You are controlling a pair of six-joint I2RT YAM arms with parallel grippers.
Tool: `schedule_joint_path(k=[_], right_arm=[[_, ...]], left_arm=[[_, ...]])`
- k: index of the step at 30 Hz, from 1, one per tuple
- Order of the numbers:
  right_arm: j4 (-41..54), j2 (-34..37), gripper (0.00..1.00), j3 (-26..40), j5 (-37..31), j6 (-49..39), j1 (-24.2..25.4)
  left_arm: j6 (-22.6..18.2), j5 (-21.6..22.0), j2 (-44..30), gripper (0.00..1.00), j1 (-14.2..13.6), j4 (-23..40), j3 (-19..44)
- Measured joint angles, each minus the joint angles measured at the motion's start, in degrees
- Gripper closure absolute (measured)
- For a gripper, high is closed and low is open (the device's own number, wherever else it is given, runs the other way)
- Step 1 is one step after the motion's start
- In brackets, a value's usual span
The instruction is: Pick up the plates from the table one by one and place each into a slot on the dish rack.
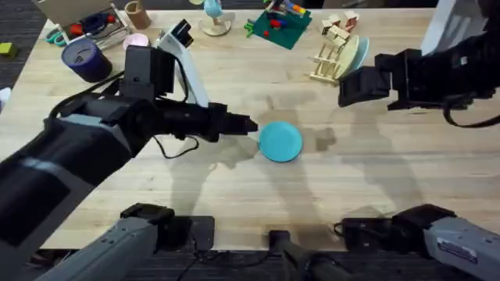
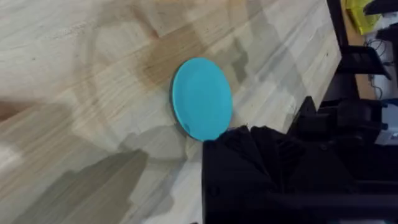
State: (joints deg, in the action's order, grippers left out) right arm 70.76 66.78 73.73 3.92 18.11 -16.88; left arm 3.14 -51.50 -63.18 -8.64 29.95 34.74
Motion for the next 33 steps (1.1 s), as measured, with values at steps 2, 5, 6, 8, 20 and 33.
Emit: schedule_joint_path(k=[2, 5, 6, 8, 20, 33], right_arm=[[0.0, 0.0, 0.007, 0.0, 0.0, 0.0, 0.0], [0.0, 0.0, 0.007, 0.0, 0.0, 0.0, 0.0], [0.0, 0.0, 0.007, 0.0, 0.0, 0.0, 0.0], [0.0, 0.0, 0.007, 0.0, 0.0, 0.0, 0.0], [0.1, 0.0, 0.007, 0.0, 0.0, -0.2, 0.0], [0.1, 0.0, 0.007, 0.0, 0.0, -0.2, 0.0]], left_arm=[[0.3, -0.3, -1.6, 0.960, -0.3, -1.6, 0.0], [0.5, -1.3, -5.3, 0.959, -1.2, -4.6, 0.0], [0.5, -1.6, -6.7, 0.960, -1.5, -5.6, 0.0], [0.6, -2.3, -9.2, 0.959, -1.9, -6.7, 0.0], [-0.8, -4.7, -21.4, 0.958, -2.4, -11.4, 0.0], [-1.2, -7.8, -29.3, 0.959, -4.6, -17.4, 0.0]])
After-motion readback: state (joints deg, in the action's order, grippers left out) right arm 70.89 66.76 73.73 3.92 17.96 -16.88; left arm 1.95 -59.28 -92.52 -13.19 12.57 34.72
